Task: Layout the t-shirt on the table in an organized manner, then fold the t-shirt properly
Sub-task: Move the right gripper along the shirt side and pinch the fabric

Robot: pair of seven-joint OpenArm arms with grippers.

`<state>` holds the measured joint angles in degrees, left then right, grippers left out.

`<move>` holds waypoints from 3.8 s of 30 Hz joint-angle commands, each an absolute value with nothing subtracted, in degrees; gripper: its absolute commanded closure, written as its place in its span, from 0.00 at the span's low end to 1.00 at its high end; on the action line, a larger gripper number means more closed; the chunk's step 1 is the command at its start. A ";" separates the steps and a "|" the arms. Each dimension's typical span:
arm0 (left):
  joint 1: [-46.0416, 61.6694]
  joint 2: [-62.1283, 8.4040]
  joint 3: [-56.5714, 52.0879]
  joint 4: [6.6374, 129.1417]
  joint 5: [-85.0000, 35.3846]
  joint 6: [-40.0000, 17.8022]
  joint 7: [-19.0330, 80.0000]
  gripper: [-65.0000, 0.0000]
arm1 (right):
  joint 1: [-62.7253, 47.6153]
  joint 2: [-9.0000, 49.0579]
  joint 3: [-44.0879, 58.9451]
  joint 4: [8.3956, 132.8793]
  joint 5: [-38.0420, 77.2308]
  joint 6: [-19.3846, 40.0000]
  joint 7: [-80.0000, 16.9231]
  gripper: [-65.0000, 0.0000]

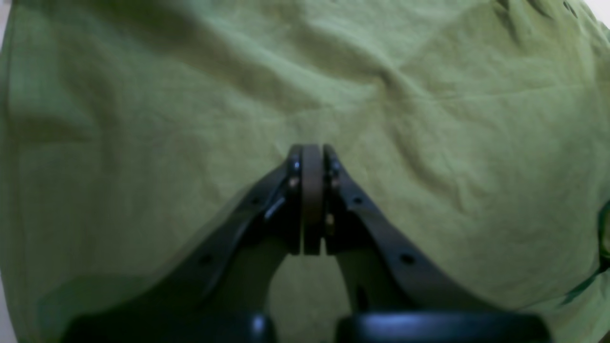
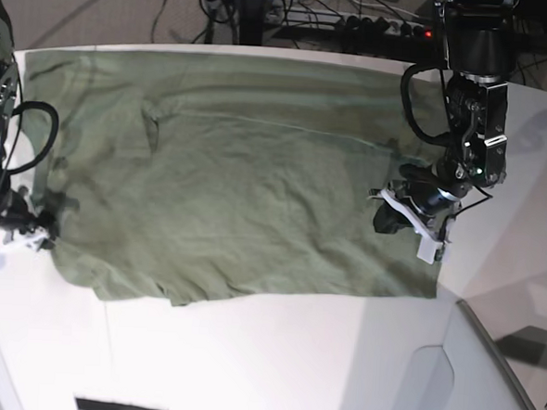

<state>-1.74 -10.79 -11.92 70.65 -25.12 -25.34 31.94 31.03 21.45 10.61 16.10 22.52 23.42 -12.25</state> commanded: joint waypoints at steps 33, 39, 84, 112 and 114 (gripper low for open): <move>-1.89 -9.45 -12.26 71.52 -16.66 -25.63 30.81 1.00 | 17.80 17.27 16.92 56.13 23.78 23.16 -37.67 1.00; -1.80 -9.54 -12.26 71.52 -16.66 -25.63 30.81 1.00 | 10.77 13.76 18.95 70.64 23.78 23.34 -46.46 1.00; -1.80 -9.80 -12.26 71.52 -16.66 -25.63 30.81 1.00 | 25.89 9.36 18.24 51.82 11.91 18.24 -46.99 0.46; -4.26 -11.82 -25.01 70.73 -16.57 -25.63 30.81 1.00 | 22.55 7.43 18.86 62.20 12.18 18.59 -46.64 1.00; -5.67 -13.05 -25.10 69.23 -16.57 -25.71 30.81 1.00 | 21.76 6.81 18.86 64.75 12.18 18.59 -48.22 1.00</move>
